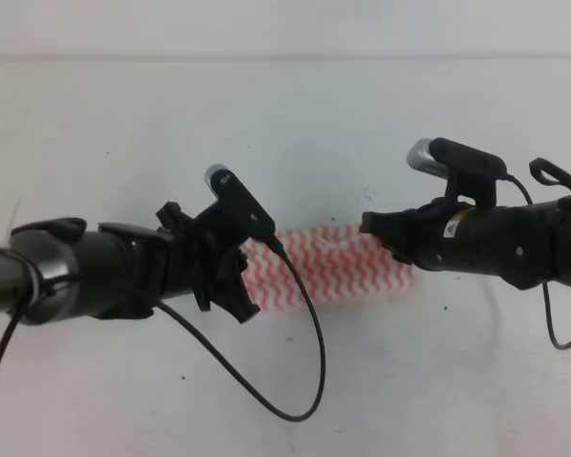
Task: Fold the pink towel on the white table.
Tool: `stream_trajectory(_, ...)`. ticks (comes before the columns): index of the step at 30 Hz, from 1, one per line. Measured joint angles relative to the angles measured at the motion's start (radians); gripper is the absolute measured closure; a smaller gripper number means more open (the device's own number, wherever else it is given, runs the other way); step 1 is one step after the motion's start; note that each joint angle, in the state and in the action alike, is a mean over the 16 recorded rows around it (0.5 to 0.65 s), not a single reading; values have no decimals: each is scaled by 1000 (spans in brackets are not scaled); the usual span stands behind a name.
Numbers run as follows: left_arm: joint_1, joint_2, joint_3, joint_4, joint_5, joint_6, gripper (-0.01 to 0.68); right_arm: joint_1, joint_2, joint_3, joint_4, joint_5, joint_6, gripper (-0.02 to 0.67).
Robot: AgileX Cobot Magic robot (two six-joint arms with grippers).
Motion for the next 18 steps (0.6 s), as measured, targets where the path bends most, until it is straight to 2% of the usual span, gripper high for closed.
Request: stream_trajectory(18, 27, 50, -46, 0, 49, 0, 677, 0, 24, -35, -15, 16, 0, 666)
